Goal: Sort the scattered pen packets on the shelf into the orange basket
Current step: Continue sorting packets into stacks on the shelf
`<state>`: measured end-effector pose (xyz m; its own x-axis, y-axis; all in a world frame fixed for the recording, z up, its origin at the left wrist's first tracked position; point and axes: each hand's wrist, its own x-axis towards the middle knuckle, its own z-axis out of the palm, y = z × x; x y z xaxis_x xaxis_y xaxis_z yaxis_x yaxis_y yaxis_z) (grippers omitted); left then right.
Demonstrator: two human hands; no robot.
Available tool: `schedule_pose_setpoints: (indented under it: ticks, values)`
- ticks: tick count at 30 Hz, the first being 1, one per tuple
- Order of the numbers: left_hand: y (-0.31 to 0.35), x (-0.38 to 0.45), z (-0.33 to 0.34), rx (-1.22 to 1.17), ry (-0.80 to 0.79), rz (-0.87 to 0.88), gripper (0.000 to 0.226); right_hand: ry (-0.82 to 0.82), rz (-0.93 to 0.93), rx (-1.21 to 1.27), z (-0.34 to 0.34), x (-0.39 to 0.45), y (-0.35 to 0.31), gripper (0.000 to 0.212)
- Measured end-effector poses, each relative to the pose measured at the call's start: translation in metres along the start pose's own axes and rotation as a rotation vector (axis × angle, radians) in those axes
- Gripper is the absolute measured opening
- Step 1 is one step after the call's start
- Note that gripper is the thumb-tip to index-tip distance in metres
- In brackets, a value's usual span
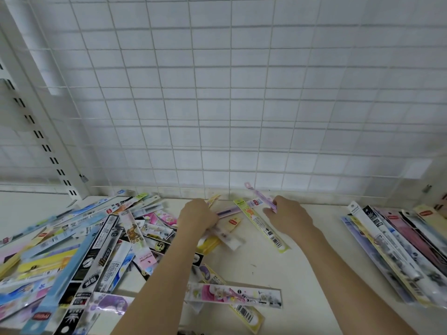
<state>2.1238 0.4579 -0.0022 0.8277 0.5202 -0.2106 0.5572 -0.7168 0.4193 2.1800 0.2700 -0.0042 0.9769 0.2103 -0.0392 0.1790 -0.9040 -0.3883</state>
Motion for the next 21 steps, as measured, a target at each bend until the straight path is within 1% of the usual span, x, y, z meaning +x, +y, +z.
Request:
schedule_pose_setpoints:
  ticks: [2,4,5,7,10,11,13,16,21]
  values:
    - [-0.002,-0.001,-0.003,0.006,-0.016,0.006,0.028,-0.015,0.021,0.052,0.002,0.000,-0.001,0.056]
    - [-0.005,-0.003,-0.004,0.023,-0.014,0.008,0.041,-0.043,0.049,0.075,0.004,0.000,-0.006,0.061]
    - [-0.005,-0.005,-0.004,0.032,-0.013,-0.001,0.045,-0.062,0.048,0.064,0.006,0.000,-0.008,0.059]
    - [-0.005,-0.007,-0.004,0.061,-0.028,-0.009,0.044,-0.082,0.020,0.030,0.009,0.000,-0.011,0.049]
    - [-0.005,-0.008,-0.010,0.089,-0.063,-0.001,0.026,-0.087,-0.015,0.004,0.009,0.002,-0.012,0.032]
    - [-0.004,-0.009,-0.013,0.074,-0.074,-0.010,0.026,-0.102,-0.018,0.005,0.007,0.003,-0.012,0.027]
    - [-0.004,-0.013,-0.019,0.028,-0.098,-0.006,0.030,-0.135,-0.025,0.014,0.002,0.004,-0.014,0.027]
    - [-0.002,-0.019,-0.030,-0.035,-0.112,0.030,0.028,-0.148,-0.040,0.017,-0.004,0.005,-0.016,0.031]
    - [0.000,-0.019,-0.050,-0.071,-0.072,0.092,0.028,-0.174,-0.065,-0.063,0.006,0.002,-0.014,0.029]
